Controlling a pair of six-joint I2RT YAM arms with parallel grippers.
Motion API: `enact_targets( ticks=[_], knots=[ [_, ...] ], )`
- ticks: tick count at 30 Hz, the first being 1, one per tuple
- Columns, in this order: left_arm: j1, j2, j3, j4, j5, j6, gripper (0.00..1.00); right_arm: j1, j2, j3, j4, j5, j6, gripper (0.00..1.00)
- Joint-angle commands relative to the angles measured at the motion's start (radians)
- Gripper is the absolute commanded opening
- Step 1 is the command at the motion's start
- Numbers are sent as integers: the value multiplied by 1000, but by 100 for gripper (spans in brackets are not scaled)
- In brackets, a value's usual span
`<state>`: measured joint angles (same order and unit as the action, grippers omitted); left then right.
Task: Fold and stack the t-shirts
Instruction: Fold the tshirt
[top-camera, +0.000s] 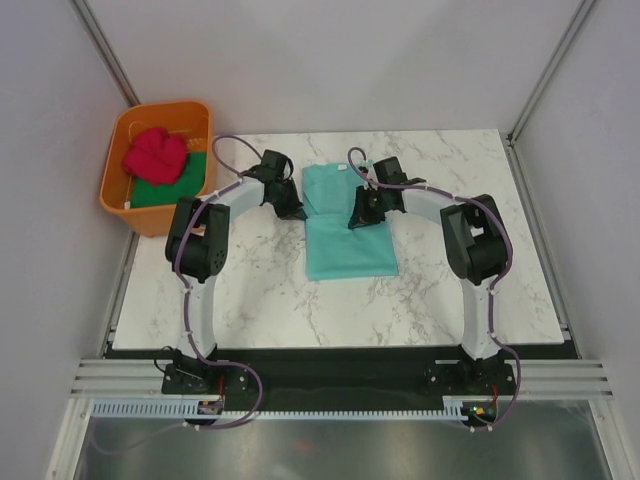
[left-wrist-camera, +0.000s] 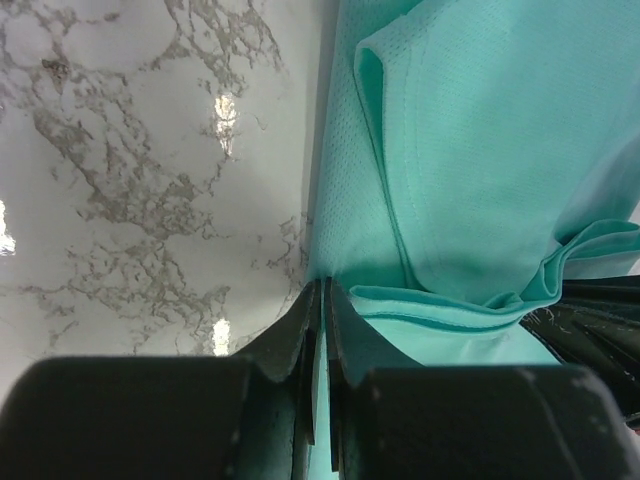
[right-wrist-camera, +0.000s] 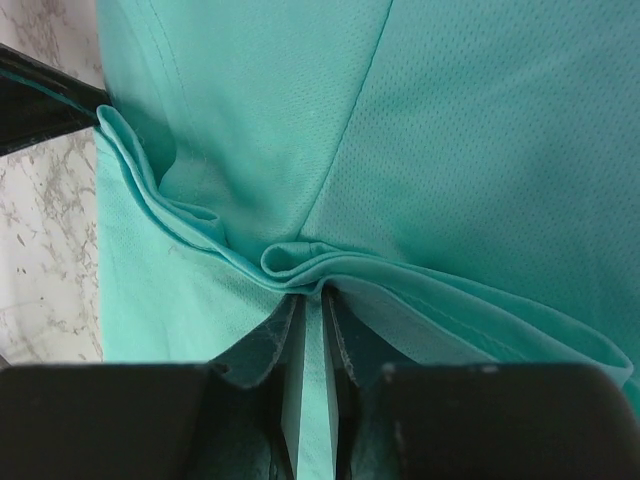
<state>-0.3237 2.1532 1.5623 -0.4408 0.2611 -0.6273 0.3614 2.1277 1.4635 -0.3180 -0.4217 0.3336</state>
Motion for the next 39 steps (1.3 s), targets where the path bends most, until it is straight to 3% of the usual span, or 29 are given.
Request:
enact_targets(
  ticks=[1,6,10,12,16,21,28,39],
  knots=[
    [3,22,19,-13,-28,12,11,-7,35,29,17,17,-24,20],
    [5,-44,22,-52,-60,34,18,-7,-23,46,-3,8,-7,27],
    [6,-163,-20,-95,-102,52,37,-7,-115,52,-50,38,16,36],
    [2,-245,-66,-93,-92,52,41,-9,-169,46,-99,79,28,39],
    [-17,-348,-218,-90,-14,52,43,-15,-259,-26,-220,207,90,41],
    [-101,-433,-370,-84,1,51,45,-27,-385,-153,-322,408,304,45],
    [-150,-523,-554,25,72,-27,50,-30,-505,-360,-293,508,421,45],
    [-163,-487,-636,134,107,-103,51,-32,-572,-492,-240,543,542,46]
  ],
)
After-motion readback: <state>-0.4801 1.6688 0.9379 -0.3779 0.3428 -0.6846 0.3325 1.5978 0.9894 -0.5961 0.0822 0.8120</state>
